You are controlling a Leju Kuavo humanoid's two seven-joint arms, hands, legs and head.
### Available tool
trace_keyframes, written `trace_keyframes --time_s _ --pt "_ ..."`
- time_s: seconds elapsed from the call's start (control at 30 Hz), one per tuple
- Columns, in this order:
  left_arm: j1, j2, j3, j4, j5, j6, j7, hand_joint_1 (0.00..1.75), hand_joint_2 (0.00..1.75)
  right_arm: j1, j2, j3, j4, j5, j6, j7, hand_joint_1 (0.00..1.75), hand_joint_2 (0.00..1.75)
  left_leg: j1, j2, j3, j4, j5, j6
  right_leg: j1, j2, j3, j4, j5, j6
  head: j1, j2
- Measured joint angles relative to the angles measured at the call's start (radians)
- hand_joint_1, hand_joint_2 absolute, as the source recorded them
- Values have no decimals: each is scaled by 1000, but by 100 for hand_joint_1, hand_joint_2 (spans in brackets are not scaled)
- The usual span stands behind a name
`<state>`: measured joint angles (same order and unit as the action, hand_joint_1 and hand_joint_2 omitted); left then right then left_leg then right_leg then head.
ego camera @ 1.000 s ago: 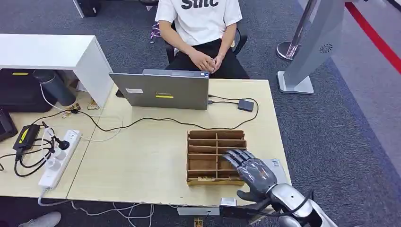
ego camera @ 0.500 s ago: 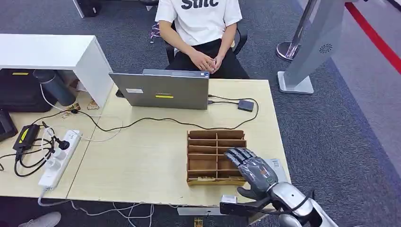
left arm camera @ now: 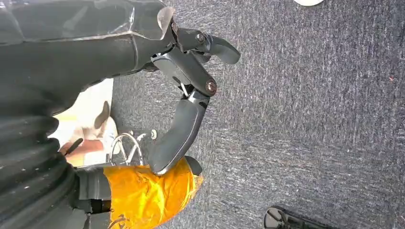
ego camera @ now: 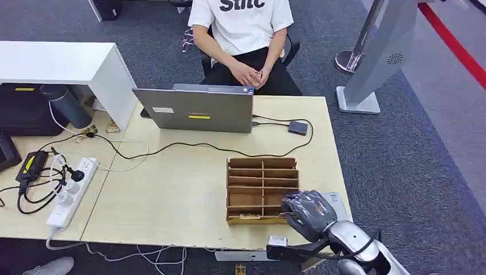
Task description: Pass the card to the sensor for recognition and then transmit it.
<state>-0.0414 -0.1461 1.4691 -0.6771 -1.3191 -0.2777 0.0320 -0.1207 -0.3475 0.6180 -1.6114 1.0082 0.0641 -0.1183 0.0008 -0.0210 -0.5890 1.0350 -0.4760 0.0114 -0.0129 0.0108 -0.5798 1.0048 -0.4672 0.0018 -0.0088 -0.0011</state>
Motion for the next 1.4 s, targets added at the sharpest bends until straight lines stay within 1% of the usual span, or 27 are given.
trace_keyframes --time_s 0.33,0.37,0.4,0.43,0.5,0.57,0.67,0.7,0.73,0.77,0.83,0.93,1.03,1.13,1.27,1.4 --pt "0 0 0 0 0 0 0 0 175 0 1 -3 0 0 0 0 131 175 0 0 0 0 0 0 0 0 0 0 0 0 0 0" --pt "0 0 0 0 0 0 0 0 175 0 2 -3 0 0 0 0 138 175 0 0 0 0 0 0 0 0 0 0 0 0 0 0" --pt "0 0 0 0 0 0 0 0 175 0 2 -3 0 0 0 0 140 175 0 0 0 0 0 0 0 0 0 0 0 0 0 0" --pt "0 0 0 0 0 0 0 0 175 0 2 -3 0 0 0 0 136 175 0 0 0 0 0 0 0 0 0 0 0 0 0 0" --pt "0 0 0 0 0 0 0 0 175 0 2 -3 0 0 0 0 145 175 0 0 0 0 0 0 0 0 0 0 0 0 0 0" --pt "0 0 0 0 0 0 0 0 175 0 2 -3 0 0 0 0 143 175 0 0 0 0 0 0 0 0 0 0 0 0 0 0" --pt "0 0 0 0 2 0 1 0 175 0 2 -3 0 5 1 0 152 175 0 0 0 0 0 0 0 0 0 0 0 0 0 0" --pt "0 0 0 0 3 0 2 0 175 0 2 -3 0 5 3 1 152 175 0 0 0 0 0 0 0 0 0 0 0 0 0 0" --pt "0 0 0 0 3 0 4 0 175 -1 2 -3 0 6 3 3 157 175 0 0 0 0 0 0 0 0 0 0 0 0 0 0" --pt "0 0 0 0 3 0 5 0 175 -1 2 -3 0 8 4 6 173 175 0 0 0 0 0 0 0 0 0 0 0 0 0 0" --pt "0 0 0 0 6 0 7 0 175 -1 2 -3 0 8 5 9 175 175 0 0 0 0 0 0 0 0 0 0 0 0 0 0" --pt "0 0 0 0 6 -4 7 0 175 3 4 -9 -9 26 -39 5 175 175 0 0 0 0 0 0 0 0 0 0 0 0 0 0" --pt "0 -3 0 0 10 -7 7 0 175 18 4 -41 -52 28 -84 -14 175 175 0 0 0 0 0 0 0 0 0 0 0 0 0 0" --pt "1 -9 0 0 16 -16 8 0 175 52 4 -94 -119 26 -127 -34 175 175 0 0 0 0 0 0 0 0 0 0 0 0 0 0" --pt "3 -27 0 -18 27 -27 14 0 175 114 8 -203 -231 34 -207 -56 175 175 0 0 0 0 0 0 0 -1 0 0 0 0 0 0" --pt "2 -43 0 -35 32 -33 18 0 175 150 18 -275 -297 33 -233 -69 175 175 0 0 1 0 0 0 0 0 0 0 0 0 0 0"
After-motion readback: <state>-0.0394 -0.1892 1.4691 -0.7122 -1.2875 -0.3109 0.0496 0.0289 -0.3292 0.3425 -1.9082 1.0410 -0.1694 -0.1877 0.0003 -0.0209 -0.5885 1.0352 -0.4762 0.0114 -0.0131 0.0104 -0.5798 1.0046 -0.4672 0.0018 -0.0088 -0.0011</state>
